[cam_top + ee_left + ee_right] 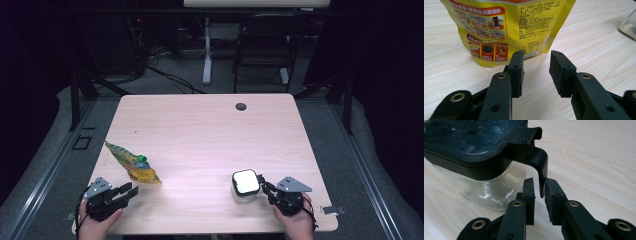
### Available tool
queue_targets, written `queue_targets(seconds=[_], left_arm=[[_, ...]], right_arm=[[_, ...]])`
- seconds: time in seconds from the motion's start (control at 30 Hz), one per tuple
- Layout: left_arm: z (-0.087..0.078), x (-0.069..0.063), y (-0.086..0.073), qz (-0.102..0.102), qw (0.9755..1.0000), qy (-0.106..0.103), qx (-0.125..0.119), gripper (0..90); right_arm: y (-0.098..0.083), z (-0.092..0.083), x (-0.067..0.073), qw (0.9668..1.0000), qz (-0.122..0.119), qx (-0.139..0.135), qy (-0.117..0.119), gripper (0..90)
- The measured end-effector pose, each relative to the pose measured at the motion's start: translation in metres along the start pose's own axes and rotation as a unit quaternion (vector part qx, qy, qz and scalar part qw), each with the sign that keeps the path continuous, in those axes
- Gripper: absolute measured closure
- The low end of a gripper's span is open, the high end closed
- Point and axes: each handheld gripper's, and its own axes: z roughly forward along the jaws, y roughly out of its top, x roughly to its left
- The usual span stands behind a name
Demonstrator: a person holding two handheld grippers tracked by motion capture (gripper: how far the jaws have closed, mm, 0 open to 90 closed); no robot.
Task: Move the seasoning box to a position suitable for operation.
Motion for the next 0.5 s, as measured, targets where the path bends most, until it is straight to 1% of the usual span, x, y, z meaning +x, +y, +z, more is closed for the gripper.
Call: queue_targets(seconds=[0.03, 0.07, 0.1, 0.17, 0.2, 0.3, 0.33, 0.37, 0.4, 0.43, 0.47, 0.5], left_arm=[[0.001, -0.001, 0.0, 0.003, 1.0, 0.001, -0.001, 64.0], [0.001, -0.001, 0.0, 0.003, 1.0, 0.001, -0.001, 64.0], [0.001, -0.002, 0.0, 0.004, 1.0, 0.0, 0.0, 63.9], [0.002, -0.002, -0.001, 0.005, 1.0, 0.0, -0.003, 63.9], [0.001, -0.002, 0.0, 0.007, 1.0, -0.001, 0.0, 64.0], [0.001, -0.003, 0.0, 0.01, 0.9999, -0.002, -0.001, 64.0], [0.001, -0.004, 0.0, 0.012, 0.9999, -0.003, 0.001, 64.0], [0.001, -0.004, 0.0, 0.012, 0.9999, -0.003, 0.001, 64.0], [0.001, -0.004, 0.0, 0.012, 0.9999, -0.004, 0.001, 64.0], [0.001, -0.004, 0.0, 0.011, 0.9999, -0.005, 0.002, 64.0], [0.001, -0.004, 0.0, 0.011, 0.9999, -0.005, 0.002, 64.0], [0.002, -0.004, 0.0, 0.012, 0.9999, -0.006, 0.002, 64.0]], right_arm=[[0.001, 0.0, 0.0, 1.0, 0.0, 0.005, -0.007, 83.9], [0.001, 0.0, 0.0, 1.0, 0.0, 0.005, -0.007, 83.9], [0.001, 0.0, 0.0, 1.0, 0.007, 0.004, -0.002, 84.1], [0.001, 0.0, 0.0, 1.0, 0.008, 0.004, -0.001, 84.1], [0.001, -0.001, 0.0, 0.9999, 0.003, 0.01, -0.003, 84.2], [0.002, -0.003, 0.002, 0.9999, 0.007, 0.014, 0.002, 84.0], [0.002, -0.003, 0.006, 0.9999, 0.0, 0.014, 0.005, 83.8], [0.002, -0.004, 0.008, 0.9999, -0.001, 0.015, 0.009, 83.6], [0.003, -0.005, 0.009, 0.9997, -0.008, 0.022, 0.01, 83.5], [0.002, -0.005, 0.012, 0.9997, -0.007, 0.017, 0.013, 83.4], [0.002, -0.007, 0.013, 0.9995, -0.015, 0.023, 0.016, 83.3], [0.002, -0.007, 0.014, 0.9995, -0.013, 0.022, 0.021, 83.2]])
